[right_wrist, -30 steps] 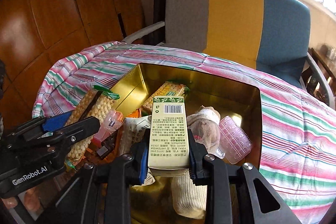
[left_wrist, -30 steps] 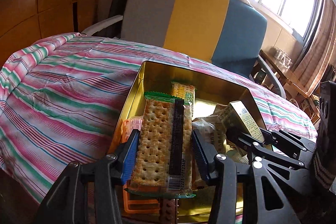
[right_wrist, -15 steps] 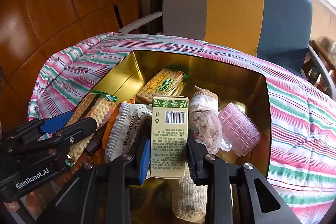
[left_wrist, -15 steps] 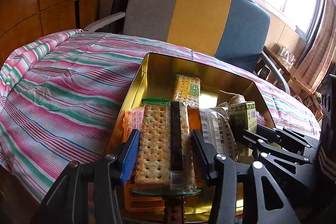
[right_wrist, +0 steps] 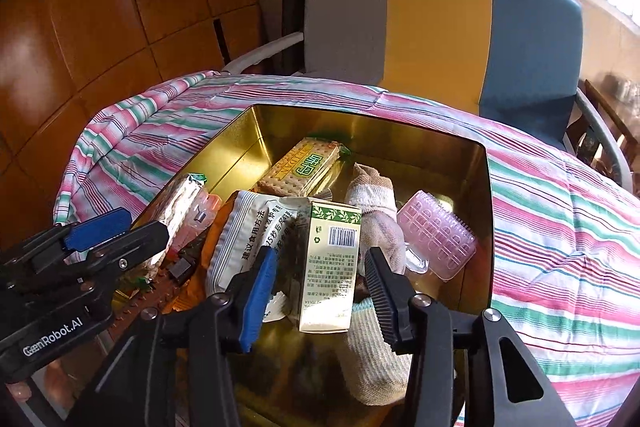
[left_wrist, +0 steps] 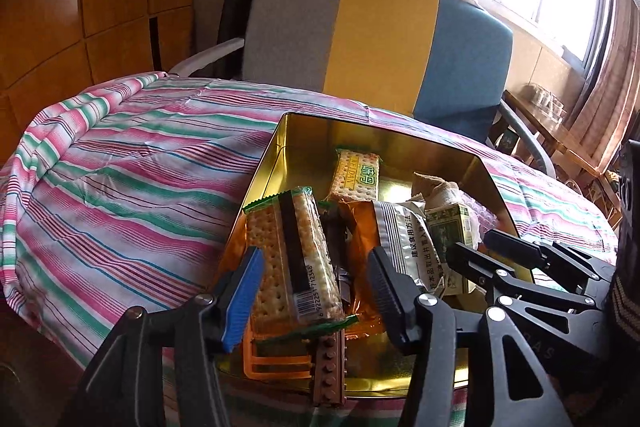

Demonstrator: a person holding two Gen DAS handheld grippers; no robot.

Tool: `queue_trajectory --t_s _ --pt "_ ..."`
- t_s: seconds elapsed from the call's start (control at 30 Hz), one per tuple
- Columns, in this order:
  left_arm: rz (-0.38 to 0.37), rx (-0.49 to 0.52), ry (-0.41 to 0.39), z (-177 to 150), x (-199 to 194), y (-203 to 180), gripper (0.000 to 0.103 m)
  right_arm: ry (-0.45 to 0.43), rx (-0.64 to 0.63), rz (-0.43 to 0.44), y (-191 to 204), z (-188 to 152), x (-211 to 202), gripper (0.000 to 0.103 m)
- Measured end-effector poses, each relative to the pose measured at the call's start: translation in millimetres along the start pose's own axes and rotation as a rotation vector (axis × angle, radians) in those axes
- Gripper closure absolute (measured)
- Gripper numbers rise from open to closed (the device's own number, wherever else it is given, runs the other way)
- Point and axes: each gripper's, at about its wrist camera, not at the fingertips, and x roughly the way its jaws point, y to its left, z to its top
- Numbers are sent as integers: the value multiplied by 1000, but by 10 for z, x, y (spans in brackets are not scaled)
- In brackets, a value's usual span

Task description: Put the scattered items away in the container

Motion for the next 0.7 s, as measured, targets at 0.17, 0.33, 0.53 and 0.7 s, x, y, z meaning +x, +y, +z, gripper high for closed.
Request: queue_trajectory --t_s 0.17,0.33,0.53,0.7 --pt "19 0 -14 -119 -127 -87 40 -16 -5 -34 30 -87 -130 45" --pt "68 12 -24 -266 -270 -191 38 -44 -9 -93 81 -210 -315 38" --pt "101 13 -2 -462 -381 -243 37 -67 24 -135 26 -387 -506 22" --pt "157 16 11 -619 -459 -298 37 -78 62 -178 -37 -528 -654 6"
